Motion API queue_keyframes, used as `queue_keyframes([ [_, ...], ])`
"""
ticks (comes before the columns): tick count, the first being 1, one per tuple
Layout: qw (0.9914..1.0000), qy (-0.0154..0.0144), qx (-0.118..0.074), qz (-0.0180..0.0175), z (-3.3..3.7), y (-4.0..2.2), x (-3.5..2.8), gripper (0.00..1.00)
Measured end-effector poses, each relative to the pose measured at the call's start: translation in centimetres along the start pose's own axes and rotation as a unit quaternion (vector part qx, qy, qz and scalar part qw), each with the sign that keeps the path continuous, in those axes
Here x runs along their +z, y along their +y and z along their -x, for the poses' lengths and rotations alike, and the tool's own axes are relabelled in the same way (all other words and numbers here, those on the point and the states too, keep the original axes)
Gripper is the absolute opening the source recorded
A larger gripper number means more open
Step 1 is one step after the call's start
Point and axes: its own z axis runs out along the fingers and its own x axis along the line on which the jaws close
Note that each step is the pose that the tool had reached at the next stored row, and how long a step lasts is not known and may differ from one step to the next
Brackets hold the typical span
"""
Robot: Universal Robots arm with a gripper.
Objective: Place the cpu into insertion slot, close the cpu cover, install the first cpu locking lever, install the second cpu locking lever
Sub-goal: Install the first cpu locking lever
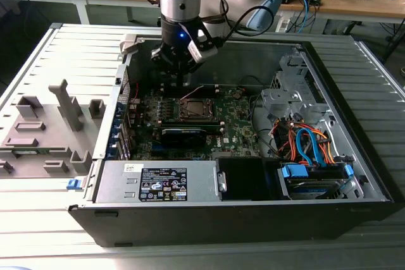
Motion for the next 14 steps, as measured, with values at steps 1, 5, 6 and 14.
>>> queue_keyframes([
  [1, 1.00000, 0.0000, 0.000, 0.0000, 0.00, 0.00, 0.02, 0.11],
  [5, 0.99995, 0.0000, 0.010, 0.0001, 0.01, 0.00, 0.35, 0.11],
  [6, 0.99985, 0.0000, 0.017, 0.0001, 0.02, 0.01, 0.43, 0.11],
  [14, 0.99977, 0.0000, 0.021, 0.0002, 0.32, 0.03, 0.96, 0.11],
])
